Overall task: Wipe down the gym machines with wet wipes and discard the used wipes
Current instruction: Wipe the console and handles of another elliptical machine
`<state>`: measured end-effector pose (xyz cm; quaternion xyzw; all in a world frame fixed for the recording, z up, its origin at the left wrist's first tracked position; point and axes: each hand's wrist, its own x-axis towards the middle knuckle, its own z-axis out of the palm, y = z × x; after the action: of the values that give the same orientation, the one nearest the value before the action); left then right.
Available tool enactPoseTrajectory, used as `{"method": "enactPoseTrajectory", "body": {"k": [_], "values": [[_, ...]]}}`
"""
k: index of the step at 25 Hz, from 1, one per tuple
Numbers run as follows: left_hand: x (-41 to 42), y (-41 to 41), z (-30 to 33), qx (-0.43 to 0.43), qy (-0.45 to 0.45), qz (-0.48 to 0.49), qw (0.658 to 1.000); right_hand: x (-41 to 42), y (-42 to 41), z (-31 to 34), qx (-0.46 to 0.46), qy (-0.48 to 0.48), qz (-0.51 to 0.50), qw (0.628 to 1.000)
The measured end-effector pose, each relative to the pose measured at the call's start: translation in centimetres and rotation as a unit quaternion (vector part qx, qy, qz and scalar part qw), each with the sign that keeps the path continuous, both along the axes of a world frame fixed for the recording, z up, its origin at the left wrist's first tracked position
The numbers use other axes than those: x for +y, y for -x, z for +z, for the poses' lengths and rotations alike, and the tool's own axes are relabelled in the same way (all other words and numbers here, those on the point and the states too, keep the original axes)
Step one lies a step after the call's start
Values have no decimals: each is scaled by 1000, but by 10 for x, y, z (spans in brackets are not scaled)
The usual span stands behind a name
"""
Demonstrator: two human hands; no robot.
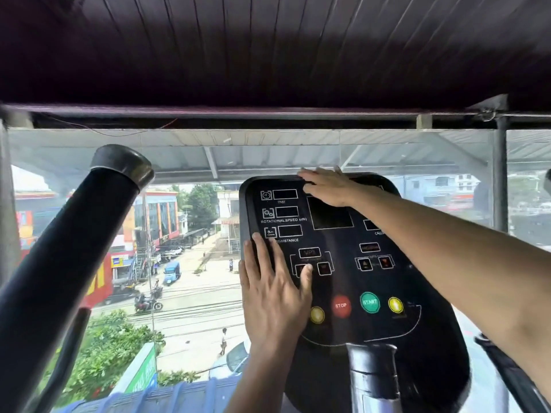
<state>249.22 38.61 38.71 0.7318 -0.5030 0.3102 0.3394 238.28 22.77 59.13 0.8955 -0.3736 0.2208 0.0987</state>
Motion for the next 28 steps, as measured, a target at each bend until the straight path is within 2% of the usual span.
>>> {"method": "enactPoseTrajectory", "body": {"k": [3, 5, 8, 11, 14, 17, 21, 23, 28], "values": [[1, 0, 0, -16, -4, 11, 1000, 3, 5, -3, 38, -14, -1, 999], [4, -1, 1, -18, -6, 14, 1000, 4, 17, -6, 25, 12, 24, 999], [1, 0, 2, -21, -15, 17, 1000, -3, 36, -11, -18, 34, -19, 999], [0, 1, 0, -36, -11, 27, 999, -11, 40, -14, -1, 29, -25, 999], [-1, 3, -4, -86, -25, 12, 996, -5, 57, -16, -39, 27, 23, 999], [-3, 5, -6, -141, -50, -7, 989, -10, 72, -15, -76, 49, -34, 995], [-6, 6, -7, -155, -60, -15, 986, -27, 73, -19, -13, 54, -50, 997], [-6, 6, -7, -153, -63, -20, 986, -34, 83, -21, -42, 63, -42, 996], [-6, 6, -6, -153, -60, -20, 986, -53, 107, -18, -182, 26, -65, 981]]}}
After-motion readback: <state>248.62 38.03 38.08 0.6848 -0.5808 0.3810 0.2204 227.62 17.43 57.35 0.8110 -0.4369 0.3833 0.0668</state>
